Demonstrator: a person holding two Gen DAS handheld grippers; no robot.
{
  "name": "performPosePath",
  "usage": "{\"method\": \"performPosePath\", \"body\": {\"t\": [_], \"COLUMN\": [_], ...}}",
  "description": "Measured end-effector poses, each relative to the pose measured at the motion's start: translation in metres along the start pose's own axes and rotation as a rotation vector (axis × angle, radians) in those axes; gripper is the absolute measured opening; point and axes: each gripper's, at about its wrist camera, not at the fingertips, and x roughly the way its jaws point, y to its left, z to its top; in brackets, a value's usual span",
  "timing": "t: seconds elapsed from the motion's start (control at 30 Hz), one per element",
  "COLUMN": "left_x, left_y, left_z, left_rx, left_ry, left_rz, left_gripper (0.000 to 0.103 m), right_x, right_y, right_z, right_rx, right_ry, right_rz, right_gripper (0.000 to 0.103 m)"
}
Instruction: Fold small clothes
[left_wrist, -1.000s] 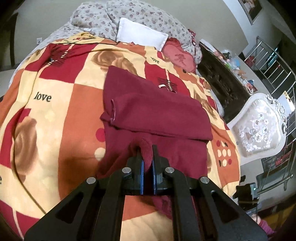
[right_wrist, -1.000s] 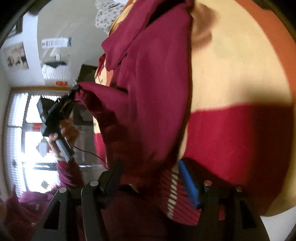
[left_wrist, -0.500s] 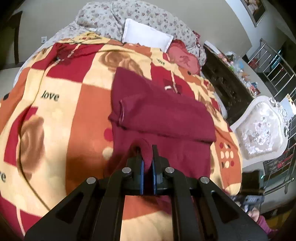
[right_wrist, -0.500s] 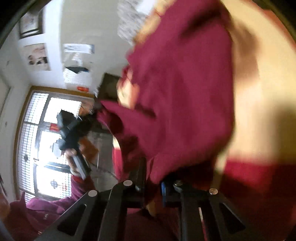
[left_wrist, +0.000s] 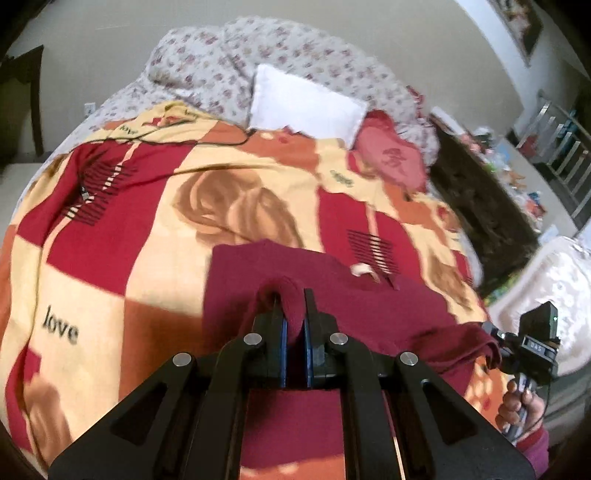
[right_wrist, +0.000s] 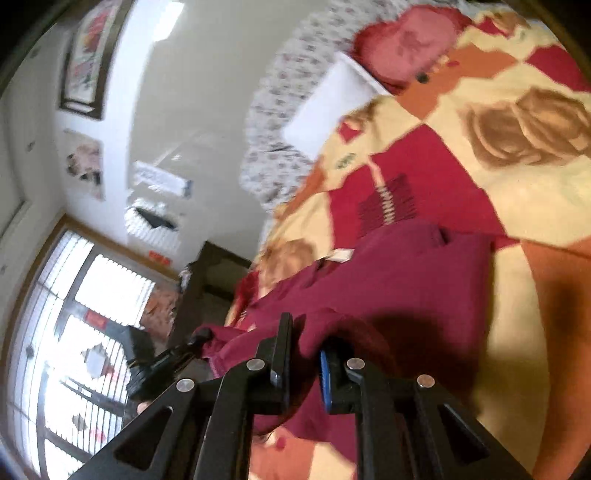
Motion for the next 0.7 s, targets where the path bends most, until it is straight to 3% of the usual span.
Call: {"method": "performPosePath", "body": {"t": [0.13,0.17,0.2,0.23,0.27,0.3,0.37,0.4,0.43,0.47,0.53,0.7], "left_x": [0.033,0.036,0.039,0.04,0.04,0.038,0.031,0.027,0.022,0.017,0.009,0.017], "left_y": [0.016,0.02,0.024,0.027,0.028,0.026,0.017,0.014,0.01,0.007,0.004,-0.007], "left_z": [0.011,0.013,0.015,0.017,0.019,0.019,0.02,0.02,0.02,0.021,0.024,0.021], "left_rx": [-0.041,-0.054,-0.073,-0.09,-0.095,-0.087,-0.04,-0.024,-0.008,-0.002,0.003,0.001], "left_ry": [0.036,0.046,0.057,0.071,0.085,0.088,0.079,0.074,0.046,0.013,-0.041,-0.002], "left_rz": [0.017,0.008,-0.003,-0.019,-0.032,-0.031,-0.041,-0.046,-0.032,-0.019,-0.041,-0.066], "left_gripper": [0.006,0.007,0.009,0.013,0.015,0.019,0.031,0.05,0.076,0.083,0.085,0.085], "right_x": [0.008,0.005,0.0,-0.005,-0.008,-0.016,-0.03,-0.037,-0.042,-0.04,-0.029,0.023], "right_y": [-0.038,-0.045,-0.05,-0.052,-0.051,-0.046,-0.034,-0.026,-0.019,-0.011,0.015,0.05], "right_z": [0.019,0.021,0.024,0.025,0.026,0.026,0.026,0.025,0.022,0.019,0.009,-0.015], "right_rx": [0.1,0.115,0.13,0.147,0.152,0.129,0.068,0.035,0.007,-0.032,-0.152,-0.366], "right_ry": [-0.021,-0.032,-0.048,-0.062,-0.074,-0.095,-0.133,-0.154,-0.154,-0.132,-0.076,0.036], "right_rz": [-0.001,0.005,0.016,0.038,0.045,0.024,-0.022,-0.03,-0.016,-0.002,-0.056,-0.184], "right_gripper": [0.013,0.017,0.024,0.043,0.051,0.052,0.053,0.053,0.053,0.053,0.053,0.053]}}
